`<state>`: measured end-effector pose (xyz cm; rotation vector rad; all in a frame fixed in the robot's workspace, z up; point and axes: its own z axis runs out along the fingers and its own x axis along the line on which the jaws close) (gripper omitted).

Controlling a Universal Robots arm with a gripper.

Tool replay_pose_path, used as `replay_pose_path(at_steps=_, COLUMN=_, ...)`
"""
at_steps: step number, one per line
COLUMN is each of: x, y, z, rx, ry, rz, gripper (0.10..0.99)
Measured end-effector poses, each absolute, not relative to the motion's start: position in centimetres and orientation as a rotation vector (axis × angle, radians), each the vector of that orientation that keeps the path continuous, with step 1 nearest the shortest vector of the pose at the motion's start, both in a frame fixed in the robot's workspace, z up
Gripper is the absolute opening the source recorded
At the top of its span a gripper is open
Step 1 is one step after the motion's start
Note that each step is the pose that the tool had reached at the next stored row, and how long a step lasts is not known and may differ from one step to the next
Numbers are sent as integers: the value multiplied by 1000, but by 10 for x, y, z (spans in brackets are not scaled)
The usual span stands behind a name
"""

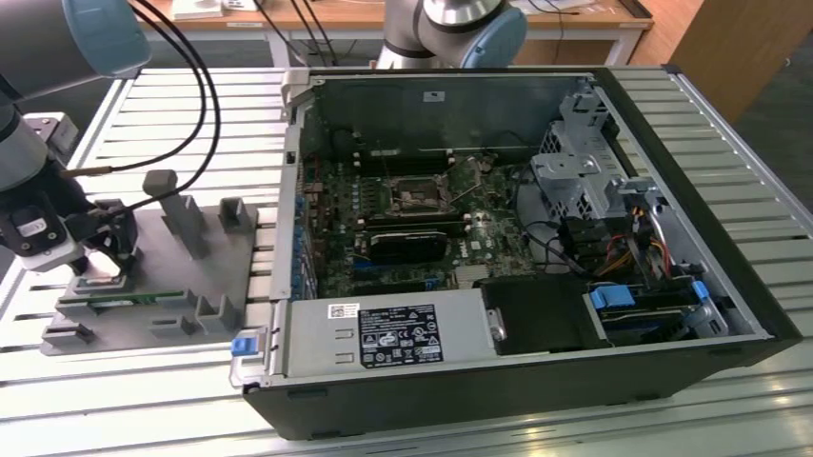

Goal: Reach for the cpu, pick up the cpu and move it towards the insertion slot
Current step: 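Pick up the cpu and move it towards the insertion slot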

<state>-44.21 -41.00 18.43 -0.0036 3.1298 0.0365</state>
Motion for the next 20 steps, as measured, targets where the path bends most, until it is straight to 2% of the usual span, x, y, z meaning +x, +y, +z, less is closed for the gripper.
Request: replay_pose_path(at_steps=20, x=-442, y=-410, z=199, rx=-4, ry=3130, rz=37, gripper=545)
